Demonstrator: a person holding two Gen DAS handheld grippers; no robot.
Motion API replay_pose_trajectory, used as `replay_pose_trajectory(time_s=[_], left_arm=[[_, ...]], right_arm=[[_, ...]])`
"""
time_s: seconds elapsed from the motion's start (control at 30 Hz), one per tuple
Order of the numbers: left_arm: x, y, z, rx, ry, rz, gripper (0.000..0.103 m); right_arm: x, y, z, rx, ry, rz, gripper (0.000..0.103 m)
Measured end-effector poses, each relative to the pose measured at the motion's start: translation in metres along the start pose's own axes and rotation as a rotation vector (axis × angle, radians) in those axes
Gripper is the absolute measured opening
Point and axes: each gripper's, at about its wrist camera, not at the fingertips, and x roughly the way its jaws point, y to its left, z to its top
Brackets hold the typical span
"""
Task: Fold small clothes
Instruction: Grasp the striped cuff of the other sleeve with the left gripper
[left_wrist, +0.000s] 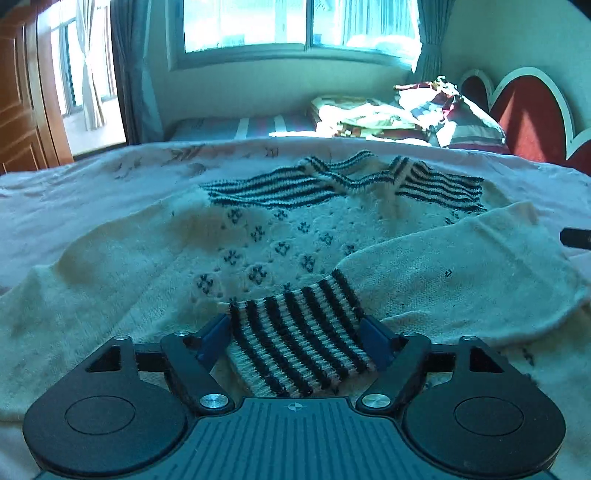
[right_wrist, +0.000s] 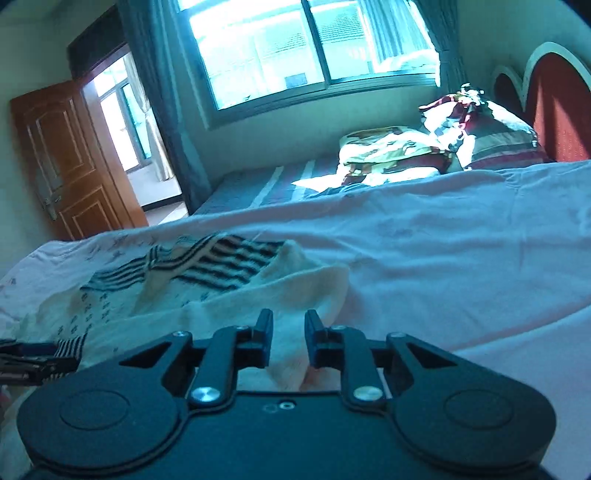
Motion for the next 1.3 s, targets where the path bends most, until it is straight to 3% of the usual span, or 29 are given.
replay_pose_trajectory(time_s=[0.07,0.17,0.23,0.3,0.47,0.57,0.63,0.77,0.97,1.07,1.17,1.2,1.3], left_arm=[[0.003,0.005,0.001,-0.054,0.018,-0.011,0.088],[-0.003,0.006,0.008,-0.056,0.032,0.01,0.088],[-0.021,0.014,0.002,-0.069,-0.008,0.013,0.088],[-0.04,0.031,-0.008,-0.115,-0.021,0.033,0.088],[-0.09,0.119,-0.055,-0.359,-0.038,0.15,0.088],[-0.116,0.191,-0.089,-0.572,-0.058,0.244,0.087],[-0.125,0.239,-0.111,-0.76,-0.07,0.243,0.073],[-0.126,0.307,-0.144,-1.027,-0.134,0.187,0.07],[-0.103,0.347,-0.149,-1.156,-0.223,0.161,0.069],[-0.091,0.352,-0.144,-1.143,-0.227,0.192,0.058],[-0.079,0.359,-0.142,-1.117,-0.2,0.239,0.025],[-0.077,0.362,-0.143,-1.118,-0.189,0.244,0.008],[-0.085,0.368,-0.135,-1.089,-0.218,0.213,0.005]], right_arm=[[0.011,0.013,-0.018,-0.081,0.079,-0.028,0.019],[0.004,0.022,-0.014,-0.079,0.052,-0.072,0.025],[-0.019,0.028,-0.009,-0.047,-0.03,-0.062,0.029],[-0.034,0.035,-0.01,-0.048,-0.051,-0.055,0.029],[-0.064,0.047,-0.033,-0.06,-0.001,-0.051,0.029],[-0.076,0.05,-0.046,-0.002,0.03,-0.059,0.029],[-0.08,0.05,-0.05,0.055,0.038,-0.06,0.029],[-0.08,0.058,-0.051,0.141,0.043,-0.081,0.029],[-0.074,0.089,-0.038,0.152,0.013,-0.065,0.029],[-0.073,0.106,-0.029,0.133,-0.004,-0.06,0.029],[-0.072,0.119,-0.024,0.117,-0.018,-0.059,0.029],[-0.071,0.121,-0.023,0.116,-0.019,-0.058,0.029],[-0.068,0.127,-0.022,0.115,-0.017,-0.06,0.029]])
